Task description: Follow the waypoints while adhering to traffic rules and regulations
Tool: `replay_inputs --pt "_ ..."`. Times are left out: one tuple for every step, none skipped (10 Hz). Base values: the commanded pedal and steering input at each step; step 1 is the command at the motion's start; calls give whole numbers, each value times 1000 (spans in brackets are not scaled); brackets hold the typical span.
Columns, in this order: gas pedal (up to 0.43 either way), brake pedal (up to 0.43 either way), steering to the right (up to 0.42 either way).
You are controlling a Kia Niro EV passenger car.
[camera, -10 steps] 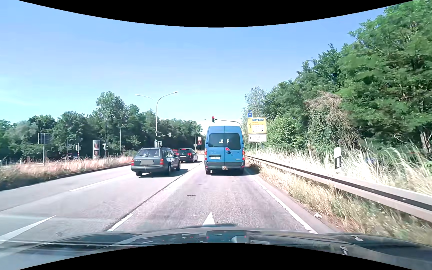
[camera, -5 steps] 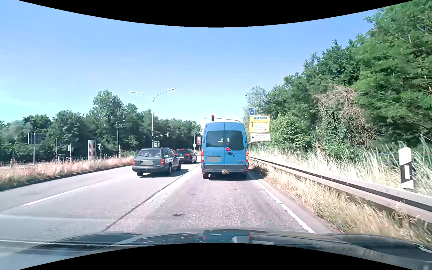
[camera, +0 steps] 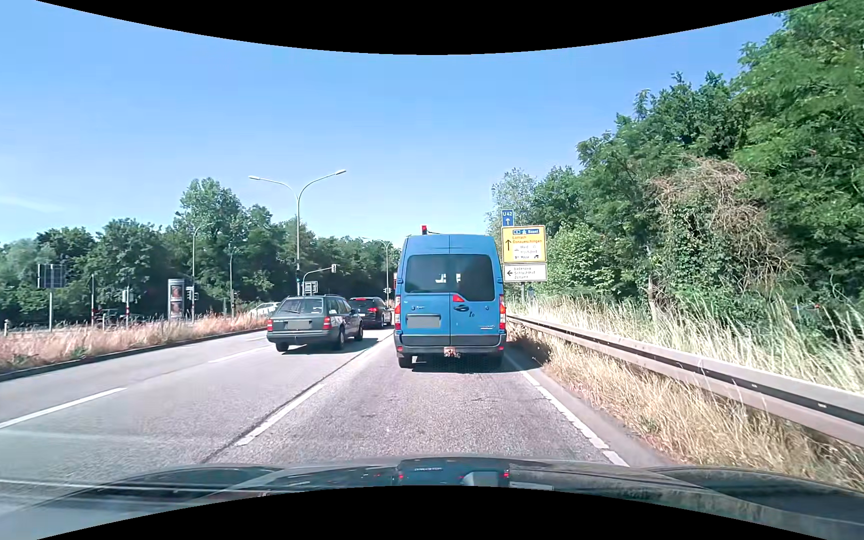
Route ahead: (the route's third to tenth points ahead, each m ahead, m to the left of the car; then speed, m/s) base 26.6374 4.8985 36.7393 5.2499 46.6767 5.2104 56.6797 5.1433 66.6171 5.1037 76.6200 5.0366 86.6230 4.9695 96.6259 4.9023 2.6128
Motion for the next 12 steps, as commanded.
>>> replay_inputs --pt "0 207 0" --pt "0 201 0" --pt "0 207 0" --pt "0 207 0" --pt "0 207 0" --pt "0 207 0" --pt "0 207 0" --pt "0 207 0" --pt "0 207 0" --pt "0 207 0" --pt "0 201 0" --pt "0 195 0"
